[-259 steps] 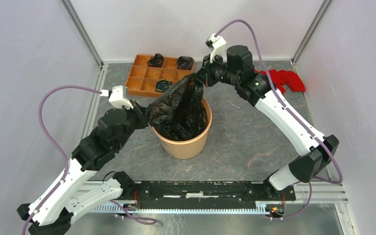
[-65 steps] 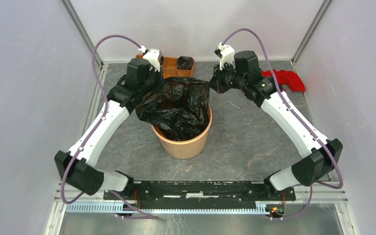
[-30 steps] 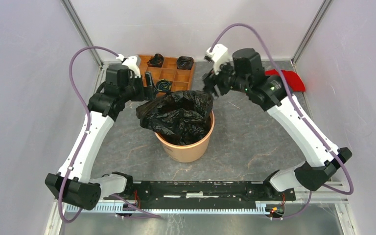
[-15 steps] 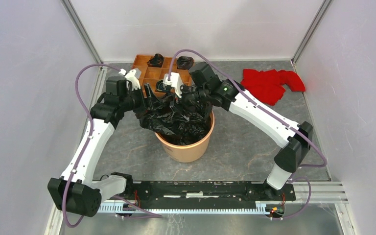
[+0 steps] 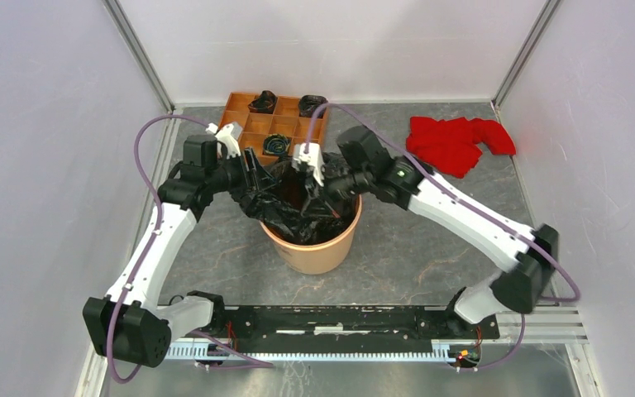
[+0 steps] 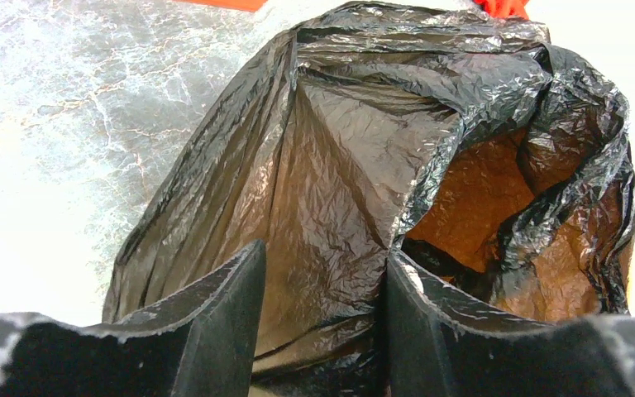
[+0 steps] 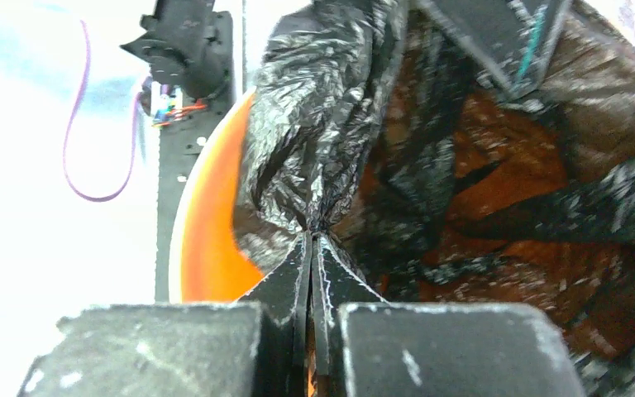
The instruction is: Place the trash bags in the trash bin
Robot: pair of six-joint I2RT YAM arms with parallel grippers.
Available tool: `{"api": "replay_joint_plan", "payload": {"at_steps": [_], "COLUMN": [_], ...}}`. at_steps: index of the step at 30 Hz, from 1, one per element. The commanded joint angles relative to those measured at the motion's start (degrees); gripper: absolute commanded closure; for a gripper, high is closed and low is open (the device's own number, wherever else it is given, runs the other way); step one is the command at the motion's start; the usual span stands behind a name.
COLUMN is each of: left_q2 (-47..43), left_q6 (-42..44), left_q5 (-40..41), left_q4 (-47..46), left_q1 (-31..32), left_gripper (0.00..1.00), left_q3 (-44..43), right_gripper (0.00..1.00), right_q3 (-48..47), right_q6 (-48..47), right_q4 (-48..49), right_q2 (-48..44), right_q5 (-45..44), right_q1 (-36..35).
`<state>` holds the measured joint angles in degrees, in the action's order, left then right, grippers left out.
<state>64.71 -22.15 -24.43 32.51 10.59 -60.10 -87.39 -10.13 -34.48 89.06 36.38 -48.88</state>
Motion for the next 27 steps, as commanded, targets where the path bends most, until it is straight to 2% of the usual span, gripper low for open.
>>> {"api": "replay_joint_plan", "payload": {"at_steps": [1,4,11,17,23,27], "left_q2": [-1.3,-1.2,-3.3,-3.8,-5.5,-6.2], "left_q6": [-2.2,-1.8,-3.0,-4.0,-5.4,-6.9], "left_q5": [-1.1,-0.3,0.0,0.1,0.6,0.2], "left_q4": [-2.3,-1.7,-2.5,-3.3,-5.8,-8.0], "left_q1": [-0.2,-0.3,-0.3,-0.3,-0.3,-0.3], "left_gripper": [0.43,0.44,0.45,0.46,0.46,0.48], "left_q3": [0.7,1.0,2.0,2.1,3.7,5.0], "right_gripper": [1.0,1.0,1.0,0.87,0.86,0.85], "right_q3": [8.0,14.7,22.1,28.6,32.8,36.7], "right_q6": [5.8,9.8,13.4,15.4,12.8,11.9], "right_q4": [7.9,13.1,14.2,17.4,14.4,14.2], "right_q2": [-12.1,-18.0,-23.9,-26.2,-28.4,-30.3], "right_q5": [5.6,8.2,7.7,7.3,-1.4,-15.2], "right_q1": [-0.6,-0.7,-2.6,-5.7,-8.1,-8.1]}}
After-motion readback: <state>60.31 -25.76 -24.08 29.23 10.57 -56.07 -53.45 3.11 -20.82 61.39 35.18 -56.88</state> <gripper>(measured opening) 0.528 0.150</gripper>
